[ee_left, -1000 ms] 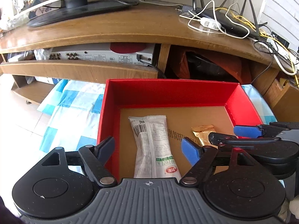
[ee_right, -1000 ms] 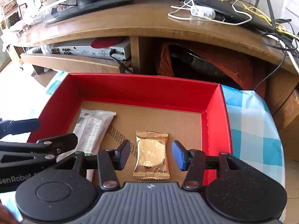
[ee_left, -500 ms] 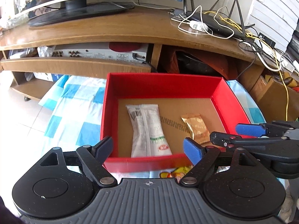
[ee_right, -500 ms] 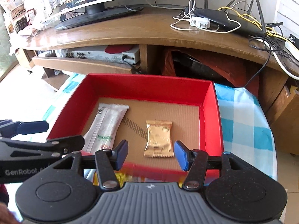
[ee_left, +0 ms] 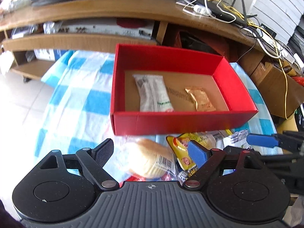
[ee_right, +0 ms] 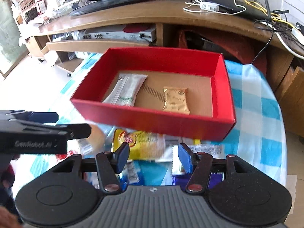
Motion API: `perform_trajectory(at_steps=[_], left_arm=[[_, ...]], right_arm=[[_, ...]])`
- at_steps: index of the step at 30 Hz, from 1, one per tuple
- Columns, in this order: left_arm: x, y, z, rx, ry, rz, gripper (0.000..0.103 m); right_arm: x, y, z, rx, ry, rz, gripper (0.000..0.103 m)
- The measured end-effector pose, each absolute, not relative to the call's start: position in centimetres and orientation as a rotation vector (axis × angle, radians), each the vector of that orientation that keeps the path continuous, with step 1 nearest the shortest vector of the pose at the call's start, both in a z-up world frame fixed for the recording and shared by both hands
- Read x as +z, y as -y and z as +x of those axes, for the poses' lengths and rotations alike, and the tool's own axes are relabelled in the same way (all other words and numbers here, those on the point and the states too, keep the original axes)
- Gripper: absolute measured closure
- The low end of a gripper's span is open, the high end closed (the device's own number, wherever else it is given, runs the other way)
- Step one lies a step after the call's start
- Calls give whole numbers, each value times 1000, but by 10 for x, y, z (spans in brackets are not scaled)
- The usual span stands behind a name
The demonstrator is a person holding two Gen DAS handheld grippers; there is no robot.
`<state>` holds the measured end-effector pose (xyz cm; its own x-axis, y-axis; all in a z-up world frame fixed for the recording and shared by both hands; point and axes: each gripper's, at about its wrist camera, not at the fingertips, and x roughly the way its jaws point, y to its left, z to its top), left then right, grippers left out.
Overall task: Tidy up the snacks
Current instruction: 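Grasp the clear-wrapped round cake with the left tool while the right tool grasps the purple bar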
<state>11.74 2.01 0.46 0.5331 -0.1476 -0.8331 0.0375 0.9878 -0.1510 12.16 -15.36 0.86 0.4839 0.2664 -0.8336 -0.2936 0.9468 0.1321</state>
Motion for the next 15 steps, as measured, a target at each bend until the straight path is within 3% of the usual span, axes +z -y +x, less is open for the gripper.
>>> perform_trajectory(at_steps=[5,9,15], left_arm=[[-8,-16,124,-96,-1051,-123,12],[-18,-12,131,-84,-1087,-109,4],[-42,-4,145,-54,-1158,-36,6]], right_arm=[[10,153,118,347,-1010,-24,40],[8,156,119,349,-1021,-11,39],[0,169,123,331,-1055,5,38]])
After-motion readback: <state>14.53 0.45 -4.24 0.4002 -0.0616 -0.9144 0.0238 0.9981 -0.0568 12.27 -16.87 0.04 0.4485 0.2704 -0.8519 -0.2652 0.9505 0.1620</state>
